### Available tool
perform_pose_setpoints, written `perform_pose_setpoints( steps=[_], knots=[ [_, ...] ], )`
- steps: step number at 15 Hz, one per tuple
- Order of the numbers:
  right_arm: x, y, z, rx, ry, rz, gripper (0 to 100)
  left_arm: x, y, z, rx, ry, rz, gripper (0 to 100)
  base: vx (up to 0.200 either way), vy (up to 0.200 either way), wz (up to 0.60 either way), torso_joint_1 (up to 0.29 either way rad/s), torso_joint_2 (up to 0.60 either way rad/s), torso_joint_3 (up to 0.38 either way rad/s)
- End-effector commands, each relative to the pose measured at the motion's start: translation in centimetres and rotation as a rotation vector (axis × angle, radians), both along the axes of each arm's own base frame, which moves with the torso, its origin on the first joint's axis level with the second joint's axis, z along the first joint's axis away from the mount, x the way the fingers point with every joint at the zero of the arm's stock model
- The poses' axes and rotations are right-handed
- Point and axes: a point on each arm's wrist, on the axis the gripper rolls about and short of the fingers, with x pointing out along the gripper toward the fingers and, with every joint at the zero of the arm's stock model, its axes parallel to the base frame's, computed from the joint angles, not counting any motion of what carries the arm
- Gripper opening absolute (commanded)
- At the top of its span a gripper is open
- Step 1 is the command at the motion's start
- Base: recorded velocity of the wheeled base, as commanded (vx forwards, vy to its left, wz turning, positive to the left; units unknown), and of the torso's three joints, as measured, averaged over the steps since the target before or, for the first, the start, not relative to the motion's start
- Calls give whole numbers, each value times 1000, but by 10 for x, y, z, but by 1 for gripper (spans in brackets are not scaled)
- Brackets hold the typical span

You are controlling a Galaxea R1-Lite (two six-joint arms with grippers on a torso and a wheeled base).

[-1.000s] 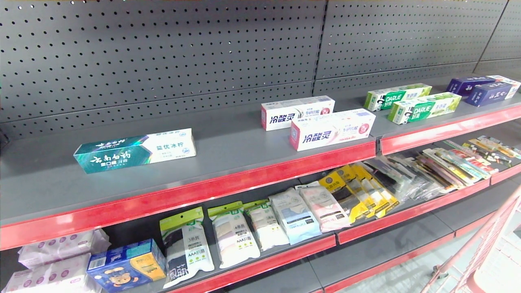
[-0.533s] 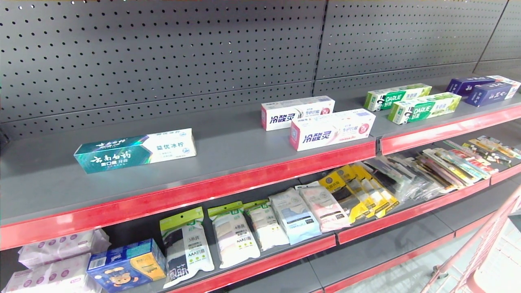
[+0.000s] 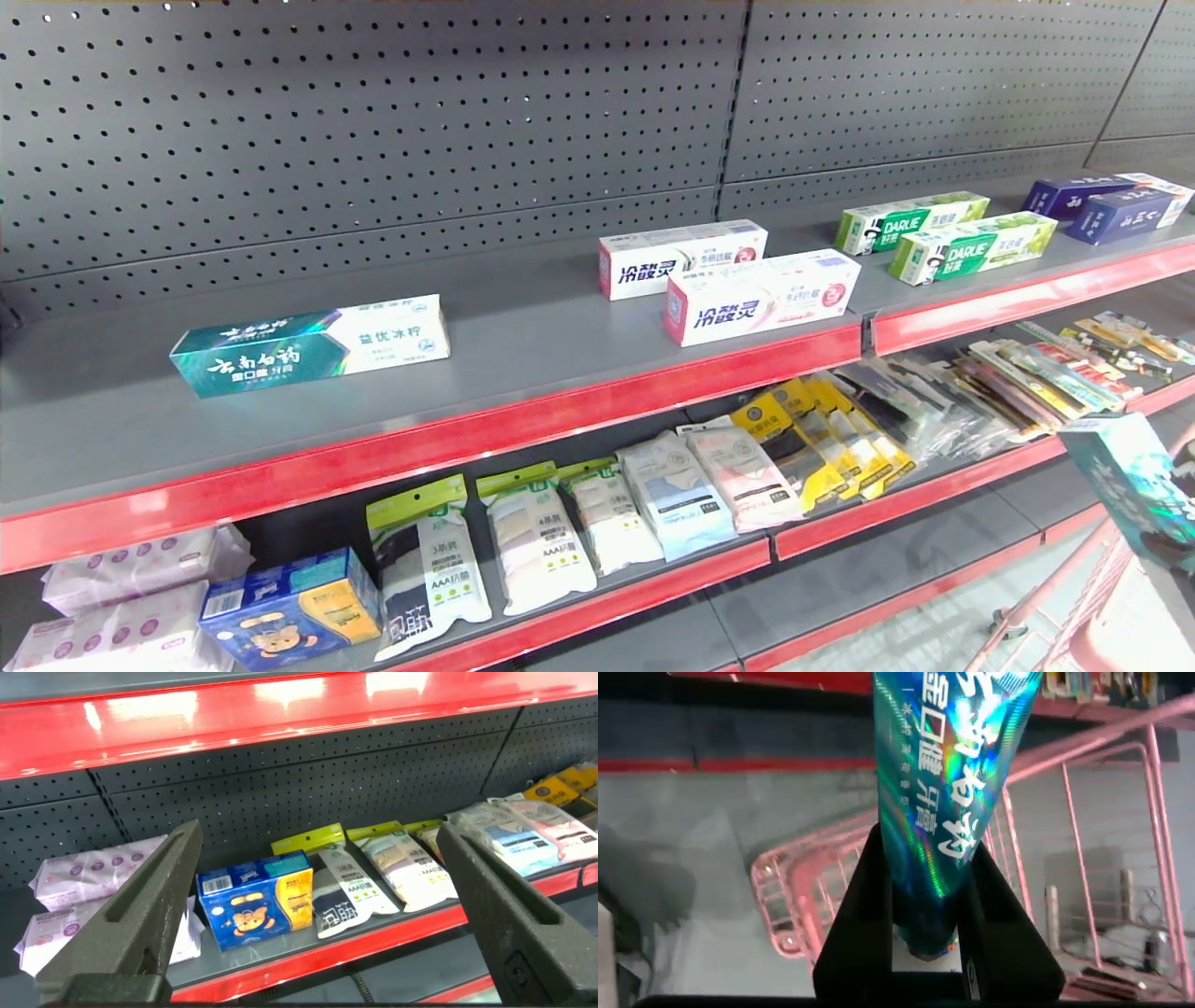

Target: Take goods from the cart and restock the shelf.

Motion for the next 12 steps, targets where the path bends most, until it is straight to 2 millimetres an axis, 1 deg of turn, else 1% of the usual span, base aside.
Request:
perform_pose_setpoints(
  steps=[1, 3, 6, 8, 9, 11, 12],
  knots=[
    [5, 21, 8, 58, -82, 80, 0, 0, 0, 0, 0, 1, 0, 100, 0, 0, 0, 0, 0, 0],
    [3, 34, 12, 143, -122, 100, 0, 0, 0, 0, 0, 1, 0, 100, 0, 0, 0, 0, 0, 0],
    [-4, 42, 13, 230, -154, 87, 0, 0, 0, 0, 0, 1, 0, 100, 0, 0, 0, 0, 0, 0],
    [-8, 43, 14, 219, -179, 17, 0, 0, 0, 0, 0, 1, 0, 100, 0, 0, 0, 0, 0, 0],
    [-10, 48, 17, 246, -204, -23, 0, 0, 0, 0, 0, 1, 0, 100, 0, 0, 0, 0, 0, 0],
    [-15, 56, 21, 343, -251, -51, 0, 0, 0, 0, 0, 1, 0, 100, 0, 0, 0, 0, 0, 0],
    [-20, 59, 23, 364, -272, -67, 0, 0, 0, 0, 0, 1, 0, 100, 0, 0, 0, 0, 0, 0]
  ],
)
